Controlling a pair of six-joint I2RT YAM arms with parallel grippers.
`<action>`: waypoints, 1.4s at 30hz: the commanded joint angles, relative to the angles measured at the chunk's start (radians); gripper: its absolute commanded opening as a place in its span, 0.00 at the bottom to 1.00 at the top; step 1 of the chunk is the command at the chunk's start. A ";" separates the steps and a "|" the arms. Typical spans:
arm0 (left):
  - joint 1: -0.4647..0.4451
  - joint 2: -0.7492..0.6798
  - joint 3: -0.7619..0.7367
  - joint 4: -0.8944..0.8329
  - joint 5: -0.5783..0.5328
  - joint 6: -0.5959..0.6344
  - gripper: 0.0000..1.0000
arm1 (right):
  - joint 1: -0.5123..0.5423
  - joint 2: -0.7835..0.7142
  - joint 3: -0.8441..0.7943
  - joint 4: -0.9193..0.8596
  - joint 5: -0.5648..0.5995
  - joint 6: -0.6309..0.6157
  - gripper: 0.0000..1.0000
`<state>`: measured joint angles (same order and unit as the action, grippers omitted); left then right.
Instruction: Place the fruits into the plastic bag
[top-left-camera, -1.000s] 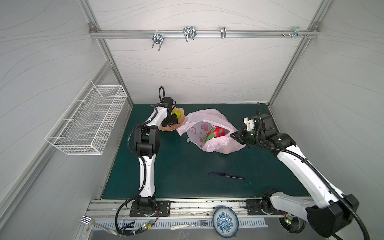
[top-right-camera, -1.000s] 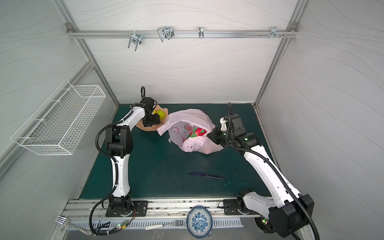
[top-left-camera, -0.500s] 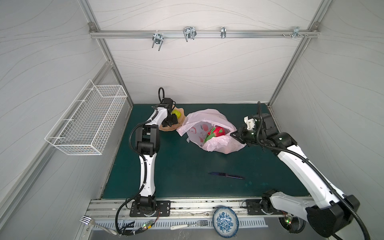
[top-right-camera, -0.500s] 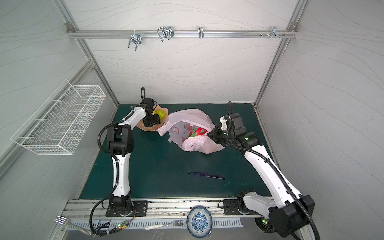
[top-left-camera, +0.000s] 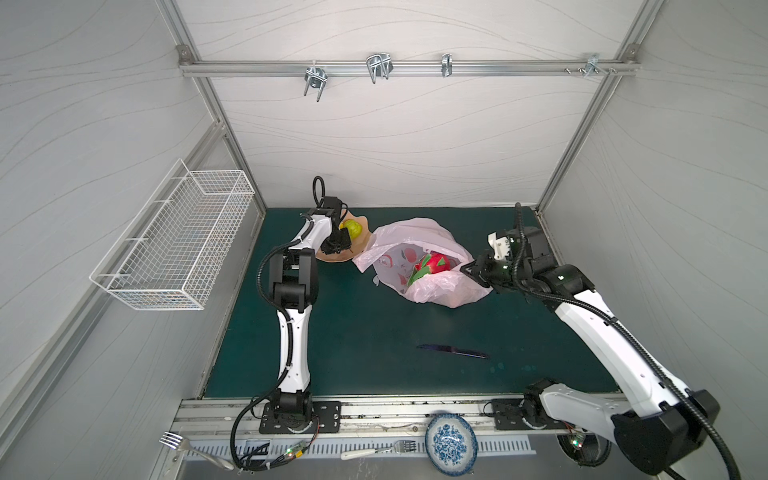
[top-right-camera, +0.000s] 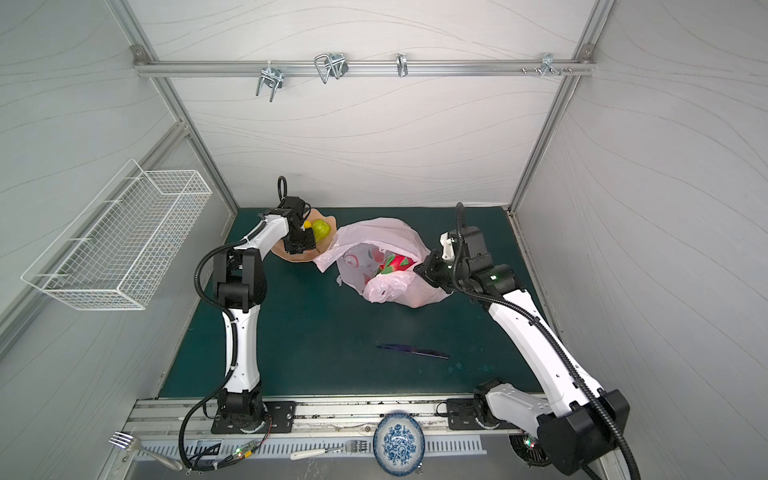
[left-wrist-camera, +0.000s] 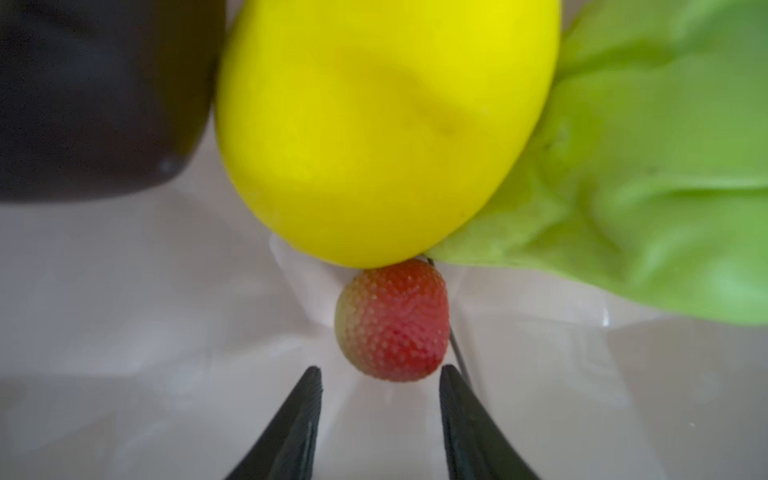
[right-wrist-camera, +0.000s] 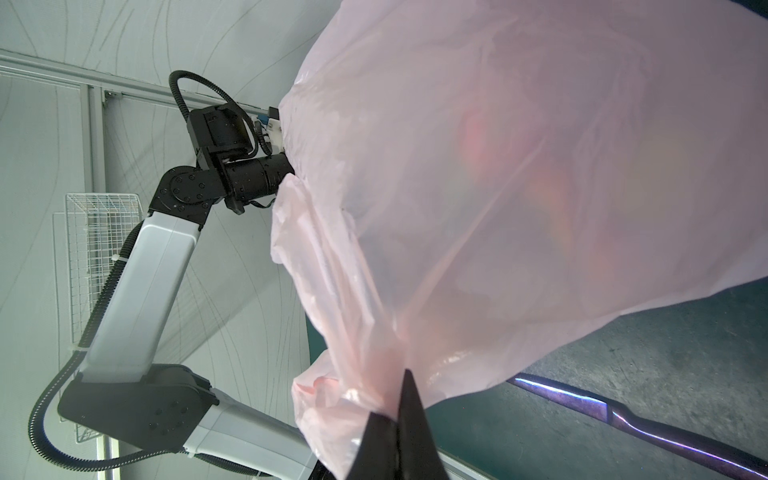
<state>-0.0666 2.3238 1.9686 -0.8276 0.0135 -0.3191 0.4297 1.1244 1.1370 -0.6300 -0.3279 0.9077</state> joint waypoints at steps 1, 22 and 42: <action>0.006 0.022 0.032 0.011 0.013 0.005 0.40 | -0.006 -0.015 0.016 -0.022 0.001 -0.013 0.00; 0.006 -0.051 -0.035 0.043 0.033 0.006 0.22 | -0.006 -0.021 0.009 -0.013 -0.003 -0.008 0.00; 0.014 -0.035 0.001 0.070 0.010 -0.062 0.70 | -0.006 -0.028 0.001 -0.019 0.002 -0.007 0.00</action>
<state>-0.0597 2.2951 1.9343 -0.7654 0.0376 -0.3637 0.4297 1.1114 1.1370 -0.6300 -0.3271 0.9081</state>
